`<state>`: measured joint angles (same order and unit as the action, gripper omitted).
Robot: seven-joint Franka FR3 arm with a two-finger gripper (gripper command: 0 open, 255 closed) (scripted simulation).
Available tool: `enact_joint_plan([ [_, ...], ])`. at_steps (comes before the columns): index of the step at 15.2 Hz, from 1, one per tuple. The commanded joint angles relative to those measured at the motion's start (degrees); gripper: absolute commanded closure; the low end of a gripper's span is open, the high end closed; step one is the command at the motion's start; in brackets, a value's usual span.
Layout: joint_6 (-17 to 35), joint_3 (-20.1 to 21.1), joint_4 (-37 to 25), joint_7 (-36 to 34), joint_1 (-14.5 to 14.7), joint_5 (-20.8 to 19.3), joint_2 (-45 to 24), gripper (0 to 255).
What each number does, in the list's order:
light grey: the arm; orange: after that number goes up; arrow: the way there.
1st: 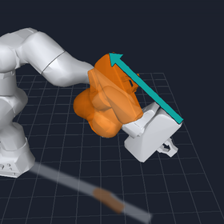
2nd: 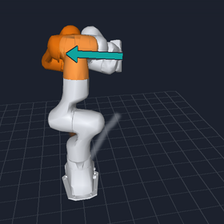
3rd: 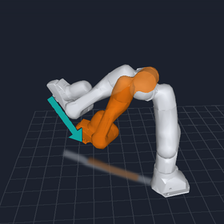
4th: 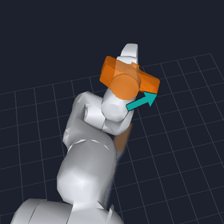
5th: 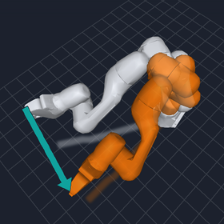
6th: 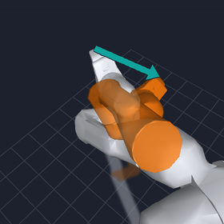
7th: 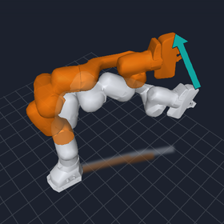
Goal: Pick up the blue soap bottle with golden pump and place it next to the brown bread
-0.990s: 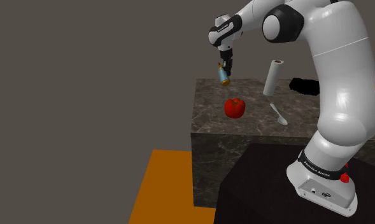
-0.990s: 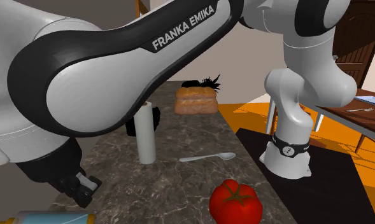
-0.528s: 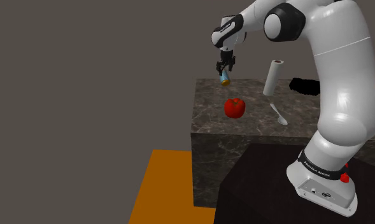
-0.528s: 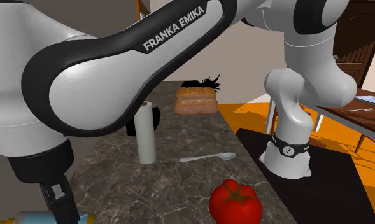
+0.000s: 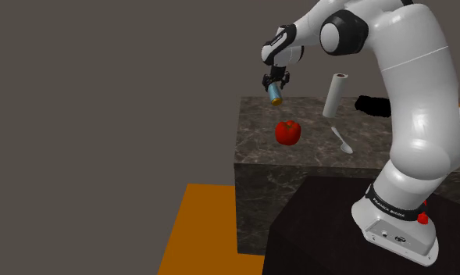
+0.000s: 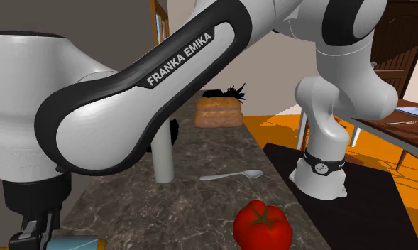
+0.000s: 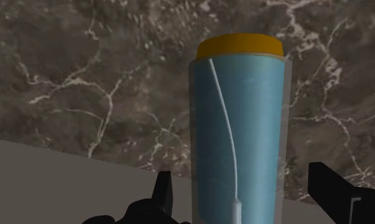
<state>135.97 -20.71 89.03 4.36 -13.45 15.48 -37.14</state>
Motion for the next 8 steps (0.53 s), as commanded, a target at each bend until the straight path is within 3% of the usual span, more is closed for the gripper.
enact_joint_plan([
  [1, 0.86, 0.28, -0.31, 0.03, -0.24, 0.39, -1.12, 0],
  [8, 1.07, 0.38, -0.45, 0.08, -0.33, 0.50, -1.47, 0],
])
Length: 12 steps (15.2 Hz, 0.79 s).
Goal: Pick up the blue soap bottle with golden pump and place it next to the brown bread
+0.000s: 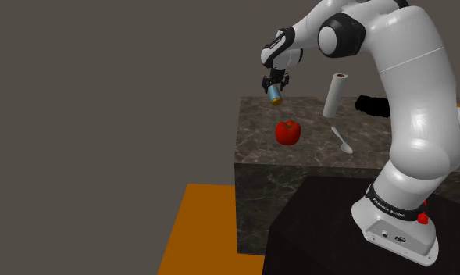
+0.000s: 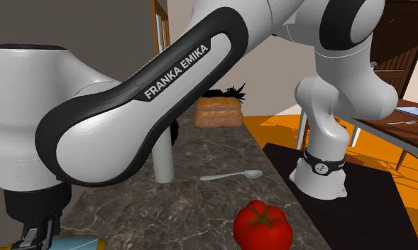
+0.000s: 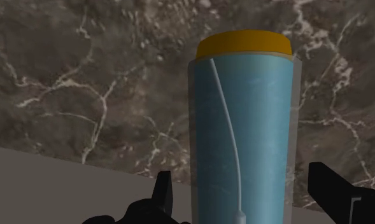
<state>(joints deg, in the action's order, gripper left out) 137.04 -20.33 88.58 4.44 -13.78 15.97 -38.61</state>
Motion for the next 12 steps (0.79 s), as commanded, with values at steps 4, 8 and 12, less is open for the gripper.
enact_joint_plan([
  [4, 0.00, 0.00, 0.00, -0.01, 0.01, 0.00, 0.01, 255],
  [8, 0.00, 0.00, 0.02, 0.00, 0.01, 0.00, 0.02, 255],
  [12, -0.52, -0.14, -0.11, -0.10, 0.08, -0.16, 0.41, 255],
])
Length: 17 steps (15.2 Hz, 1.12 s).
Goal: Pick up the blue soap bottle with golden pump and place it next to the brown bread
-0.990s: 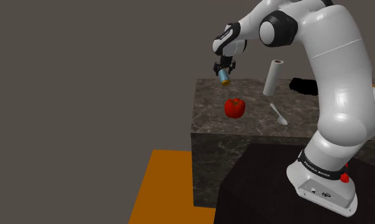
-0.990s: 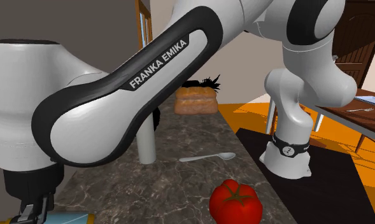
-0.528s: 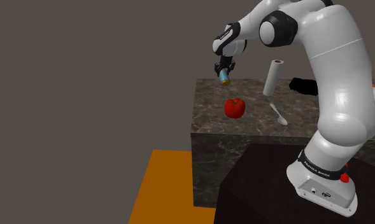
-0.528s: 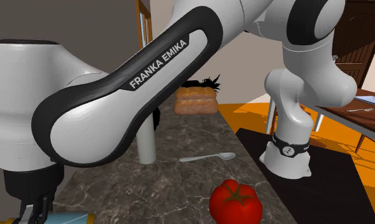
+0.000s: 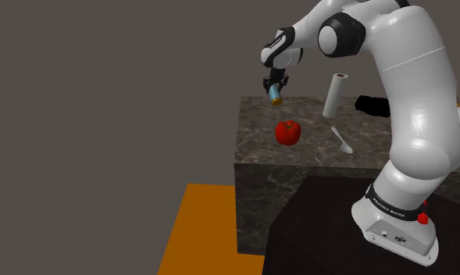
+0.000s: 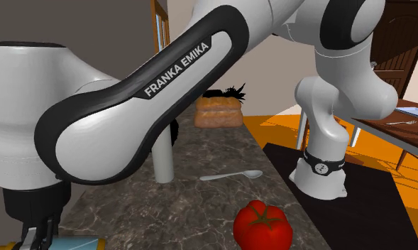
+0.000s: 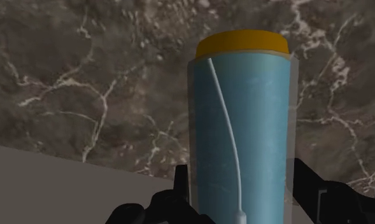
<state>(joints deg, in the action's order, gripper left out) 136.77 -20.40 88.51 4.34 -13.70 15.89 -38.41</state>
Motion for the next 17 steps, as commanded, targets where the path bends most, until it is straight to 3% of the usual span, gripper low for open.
enact_joint_plan([
  [1, -0.78, -0.21, -0.18, -0.10, 0.08, -0.24, 0.62, 255],
  [17, -10.09, -1.98, -4.45, -1.61, 0.87, -2.67, 5.85, 255],
])
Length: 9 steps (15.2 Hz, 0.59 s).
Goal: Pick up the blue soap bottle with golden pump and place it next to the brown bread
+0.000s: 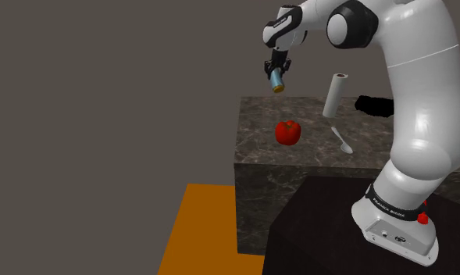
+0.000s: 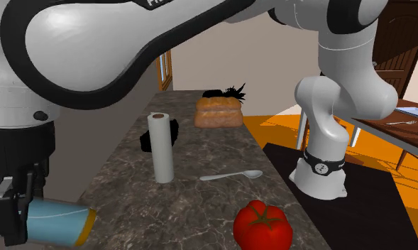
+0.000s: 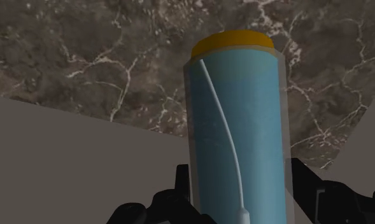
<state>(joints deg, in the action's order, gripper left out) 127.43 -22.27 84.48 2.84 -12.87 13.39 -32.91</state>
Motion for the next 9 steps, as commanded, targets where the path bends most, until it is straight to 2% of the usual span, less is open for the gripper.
enact_joint_plan([
  [1, -1.38, -0.19, -0.82, -0.19, 0.05, -0.29, 0.59, 255],
  [9, -6.65, -0.73, -4.66, -0.80, 0.01, -1.16, 2.13, 255],
])
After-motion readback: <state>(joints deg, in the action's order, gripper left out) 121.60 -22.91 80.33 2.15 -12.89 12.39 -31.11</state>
